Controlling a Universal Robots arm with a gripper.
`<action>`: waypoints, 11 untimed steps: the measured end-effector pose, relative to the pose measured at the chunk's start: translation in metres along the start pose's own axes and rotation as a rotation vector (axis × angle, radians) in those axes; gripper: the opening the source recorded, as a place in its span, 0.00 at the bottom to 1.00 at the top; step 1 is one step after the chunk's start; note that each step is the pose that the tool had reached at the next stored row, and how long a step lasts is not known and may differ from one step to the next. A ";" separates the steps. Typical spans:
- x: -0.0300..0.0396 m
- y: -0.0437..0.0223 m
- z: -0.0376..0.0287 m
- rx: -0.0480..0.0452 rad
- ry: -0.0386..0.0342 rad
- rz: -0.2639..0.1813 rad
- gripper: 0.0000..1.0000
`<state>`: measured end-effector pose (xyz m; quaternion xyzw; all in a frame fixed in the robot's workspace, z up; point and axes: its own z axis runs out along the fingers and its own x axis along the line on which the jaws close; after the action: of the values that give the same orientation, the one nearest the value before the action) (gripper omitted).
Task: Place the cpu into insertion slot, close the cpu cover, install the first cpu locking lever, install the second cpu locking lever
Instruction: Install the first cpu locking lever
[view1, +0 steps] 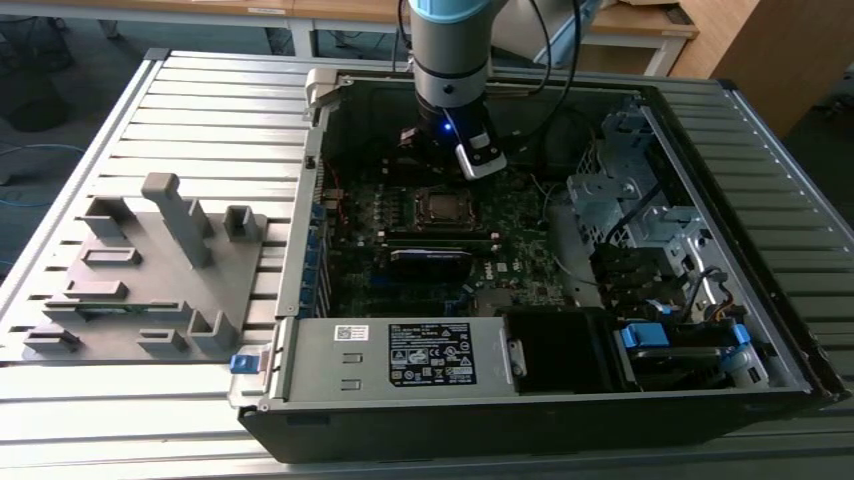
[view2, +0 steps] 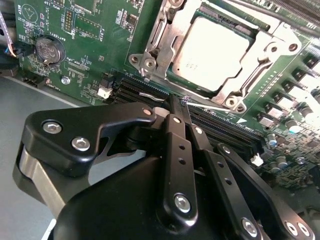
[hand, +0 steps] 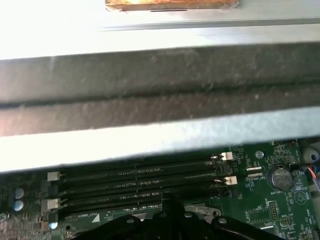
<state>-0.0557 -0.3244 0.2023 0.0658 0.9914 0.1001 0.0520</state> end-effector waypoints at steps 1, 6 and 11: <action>0.0000 0.0005 0.0003 0.0007 -0.0010 0.005 0.10; 0.0001 0.0012 0.0007 0.0018 -0.0033 0.015 0.10; 0.0002 0.0010 0.0016 0.0007 -0.0112 0.014 0.10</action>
<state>-0.0556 -0.3231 0.2009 0.0733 0.9907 0.0998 0.0568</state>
